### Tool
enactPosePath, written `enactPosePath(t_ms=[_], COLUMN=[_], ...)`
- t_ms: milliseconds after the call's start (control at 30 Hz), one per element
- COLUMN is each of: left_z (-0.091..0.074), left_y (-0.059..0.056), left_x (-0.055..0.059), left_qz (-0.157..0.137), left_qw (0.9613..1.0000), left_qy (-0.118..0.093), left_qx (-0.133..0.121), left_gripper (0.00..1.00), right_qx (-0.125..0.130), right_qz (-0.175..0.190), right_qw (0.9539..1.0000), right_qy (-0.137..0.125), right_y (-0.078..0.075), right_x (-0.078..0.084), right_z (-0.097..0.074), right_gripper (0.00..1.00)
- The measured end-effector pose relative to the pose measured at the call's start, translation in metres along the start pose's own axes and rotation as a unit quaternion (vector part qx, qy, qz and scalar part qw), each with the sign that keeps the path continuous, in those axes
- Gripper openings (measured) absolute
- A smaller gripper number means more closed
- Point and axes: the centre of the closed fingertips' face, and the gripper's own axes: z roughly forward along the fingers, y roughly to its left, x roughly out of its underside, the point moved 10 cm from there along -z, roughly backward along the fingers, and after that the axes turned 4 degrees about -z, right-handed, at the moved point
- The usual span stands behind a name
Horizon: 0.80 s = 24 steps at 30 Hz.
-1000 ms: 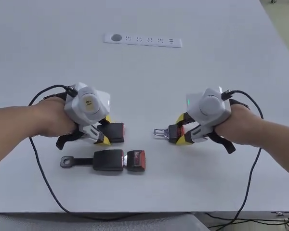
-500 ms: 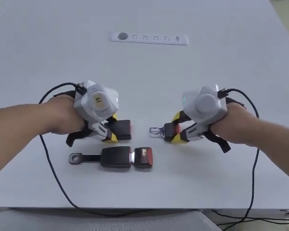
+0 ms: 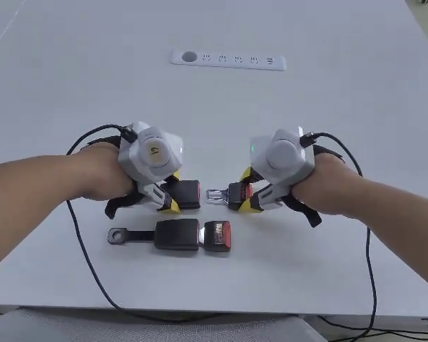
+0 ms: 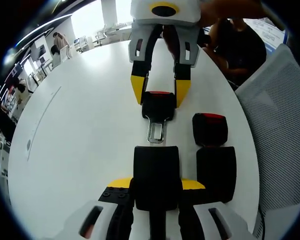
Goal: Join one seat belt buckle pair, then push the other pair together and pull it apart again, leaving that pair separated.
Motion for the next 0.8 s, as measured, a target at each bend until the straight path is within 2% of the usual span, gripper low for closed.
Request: enactPosePath(t_ms=[300, 400, 800], left_z=[0.0, 0.0, 0.002], left_y=[0.001, 0.001, 0.003], left_x=[0.0, 0.0, 0.001], left_qz=[0.0, 0.004, 0.005], left_qw=[1.0, 1.0, 1.0], left_qy=[0.003, 0.003, 0.003], left_qx=[-0.001, 0.0, 0.003], left_gripper=[0.34, 0.34, 0.33], right_qx=[0.001, 0.005, -0.003], right_qz=[-0.021, -0.038, -0.024], right_qw=[0.9997, 0.9992, 0.9997], right_qy=[0.01, 0.008, -0.005], right_y=[0.001, 0.003, -0.001], right_x=[-0.012, -0.016, -0.019], right_z=[0.005, 0.008, 0.012], right_gripper=[0.3, 0.3, 0.29])
